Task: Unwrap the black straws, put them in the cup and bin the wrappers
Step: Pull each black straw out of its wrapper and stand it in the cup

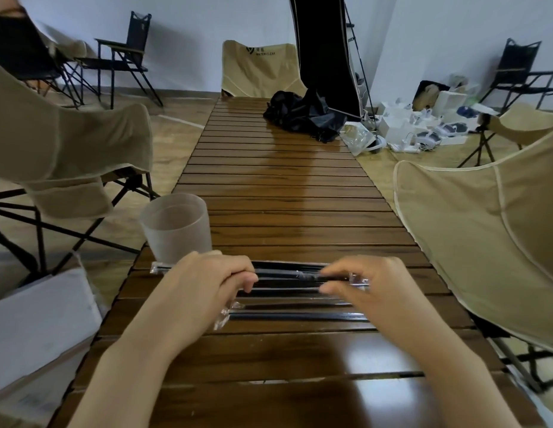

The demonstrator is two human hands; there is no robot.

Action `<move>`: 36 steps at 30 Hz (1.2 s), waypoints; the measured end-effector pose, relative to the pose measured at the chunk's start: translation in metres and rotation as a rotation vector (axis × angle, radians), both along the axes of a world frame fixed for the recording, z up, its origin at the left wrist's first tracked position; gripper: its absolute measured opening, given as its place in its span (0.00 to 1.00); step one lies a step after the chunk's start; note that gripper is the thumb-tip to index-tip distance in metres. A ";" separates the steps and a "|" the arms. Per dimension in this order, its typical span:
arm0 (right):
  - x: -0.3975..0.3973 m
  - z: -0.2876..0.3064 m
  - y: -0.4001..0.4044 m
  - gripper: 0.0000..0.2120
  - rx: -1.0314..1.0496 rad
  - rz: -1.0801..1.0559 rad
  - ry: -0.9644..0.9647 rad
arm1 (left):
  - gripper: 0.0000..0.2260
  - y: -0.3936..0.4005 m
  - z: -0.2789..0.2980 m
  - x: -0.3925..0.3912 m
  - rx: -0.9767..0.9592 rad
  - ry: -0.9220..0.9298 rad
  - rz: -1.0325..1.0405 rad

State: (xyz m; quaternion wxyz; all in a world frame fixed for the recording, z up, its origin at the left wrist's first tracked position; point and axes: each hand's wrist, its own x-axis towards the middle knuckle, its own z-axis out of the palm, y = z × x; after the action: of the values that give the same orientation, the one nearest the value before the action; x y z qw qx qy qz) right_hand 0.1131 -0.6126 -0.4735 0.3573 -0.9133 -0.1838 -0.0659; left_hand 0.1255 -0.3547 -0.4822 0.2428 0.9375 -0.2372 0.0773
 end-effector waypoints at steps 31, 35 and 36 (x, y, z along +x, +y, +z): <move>-0.004 0.001 0.003 0.10 0.026 0.009 -0.076 | 0.11 0.009 0.000 -0.001 -0.049 0.068 -0.030; -0.002 -0.005 0.012 0.10 -0.061 0.069 -0.013 | 0.11 0.006 -0.003 0.000 0.000 0.081 -0.044; -0.001 -0.002 0.007 0.10 -0.046 0.044 0.002 | 0.11 0.008 -0.003 0.000 -0.006 0.081 -0.035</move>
State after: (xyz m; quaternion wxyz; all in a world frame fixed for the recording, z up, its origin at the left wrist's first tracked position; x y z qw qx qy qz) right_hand 0.1118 -0.6051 -0.4756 0.3379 -0.9170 -0.2051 -0.0527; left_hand 0.1252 -0.3468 -0.4848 0.2564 0.9348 -0.2432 0.0357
